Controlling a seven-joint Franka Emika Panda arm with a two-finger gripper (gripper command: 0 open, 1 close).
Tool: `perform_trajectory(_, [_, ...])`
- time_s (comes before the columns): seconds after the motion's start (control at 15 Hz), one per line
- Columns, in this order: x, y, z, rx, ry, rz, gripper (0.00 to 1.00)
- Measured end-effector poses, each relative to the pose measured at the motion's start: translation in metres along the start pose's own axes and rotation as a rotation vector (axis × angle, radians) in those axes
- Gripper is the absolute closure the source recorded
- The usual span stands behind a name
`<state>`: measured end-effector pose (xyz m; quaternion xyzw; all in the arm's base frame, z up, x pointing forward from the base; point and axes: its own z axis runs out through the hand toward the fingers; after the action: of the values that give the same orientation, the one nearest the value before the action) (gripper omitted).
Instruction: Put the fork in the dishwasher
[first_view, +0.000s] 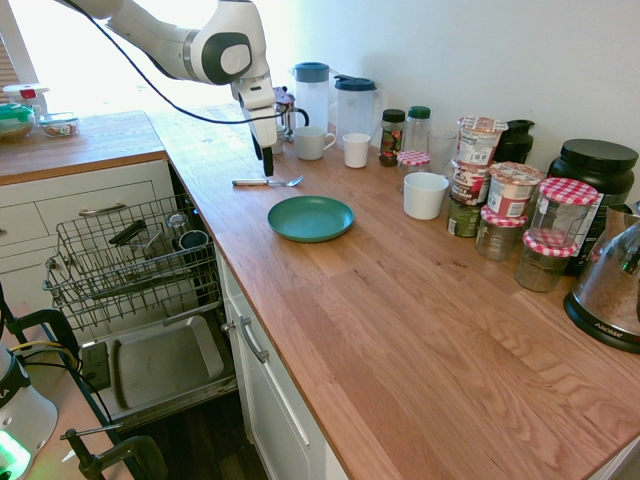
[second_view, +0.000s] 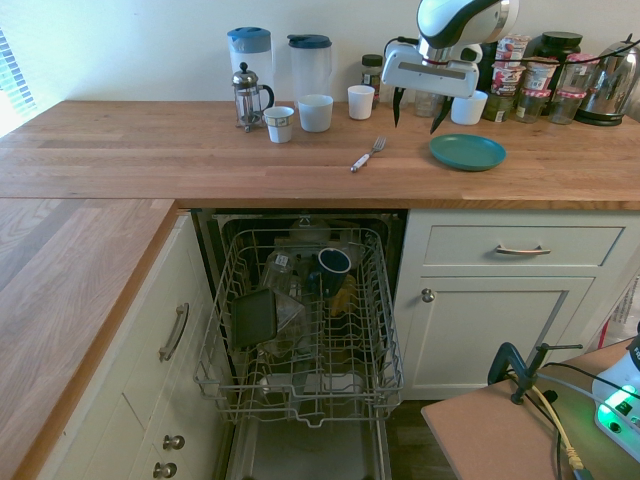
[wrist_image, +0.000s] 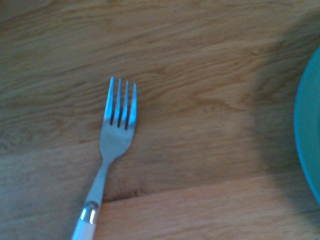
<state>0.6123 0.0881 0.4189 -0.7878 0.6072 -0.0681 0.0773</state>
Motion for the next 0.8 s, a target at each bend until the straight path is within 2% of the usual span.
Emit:
perform_trajectory(0.4, [-0.014, -0.051, 0.030, -0.034, 0.000, 0.127, 0.00])
perform_trajectory(0.8, [-0.047, -0.078, 0.056, -0.099, 0.019, 0.164, 0.00])
